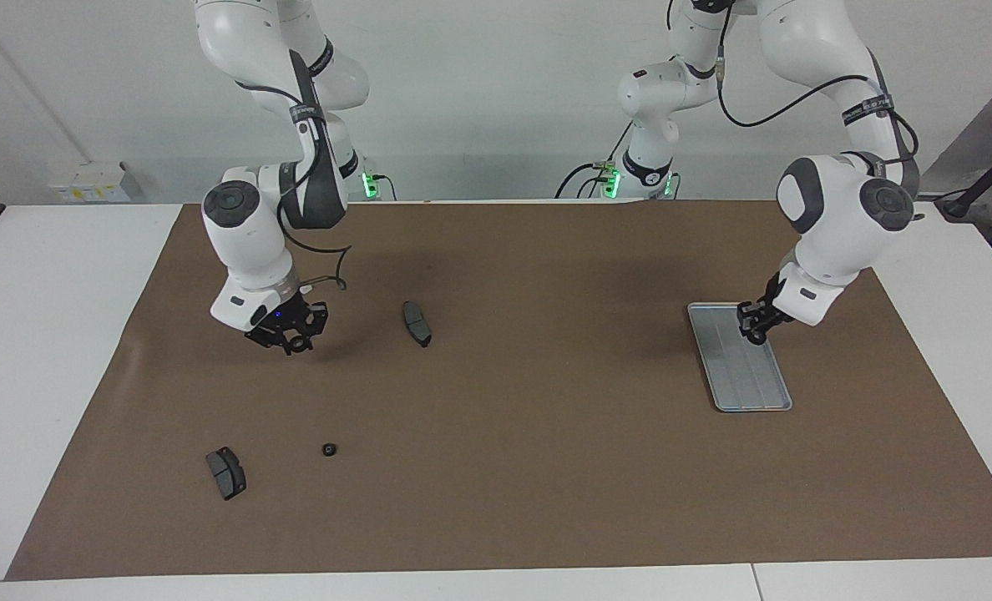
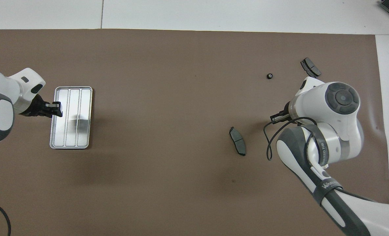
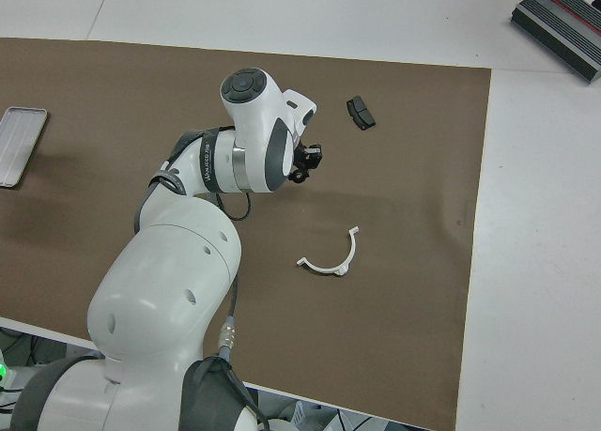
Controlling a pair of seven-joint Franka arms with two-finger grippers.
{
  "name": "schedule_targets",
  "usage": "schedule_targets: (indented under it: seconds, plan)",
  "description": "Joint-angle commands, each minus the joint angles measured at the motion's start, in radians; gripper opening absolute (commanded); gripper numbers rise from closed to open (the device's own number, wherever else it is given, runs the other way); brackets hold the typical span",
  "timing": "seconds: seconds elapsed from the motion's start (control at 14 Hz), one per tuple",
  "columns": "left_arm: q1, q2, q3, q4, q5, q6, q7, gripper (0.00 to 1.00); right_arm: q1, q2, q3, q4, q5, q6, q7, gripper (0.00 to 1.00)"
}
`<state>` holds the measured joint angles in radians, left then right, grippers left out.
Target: Place bearing gear from tray to pile
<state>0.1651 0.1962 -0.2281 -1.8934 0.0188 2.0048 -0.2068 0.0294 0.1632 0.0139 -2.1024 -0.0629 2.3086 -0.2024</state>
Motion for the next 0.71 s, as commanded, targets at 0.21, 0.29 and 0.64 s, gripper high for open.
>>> schedule_targets:
  seconds: [0.21,0.29,0.64]
  plan:
    - [-0.252,-0.020,0.004,0.000,-0.082,0.009,-0.458,0.13,-0.055,0.103,0.012,-0.010,-0.009,0.162,-0.011,0.00]
    - [-0.289,-0.020,0.001,0.000,-0.100,0.047,-0.535,0.13,-0.077,0.110,0.012,-0.010,-0.009,0.166,-0.014,0.00]
    - [-0.527,0.044,0.003,-0.003,-0.122,0.282,-0.807,0.13,-0.089,0.108,0.014,-0.004,-0.009,0.144,-0.008,1.00]
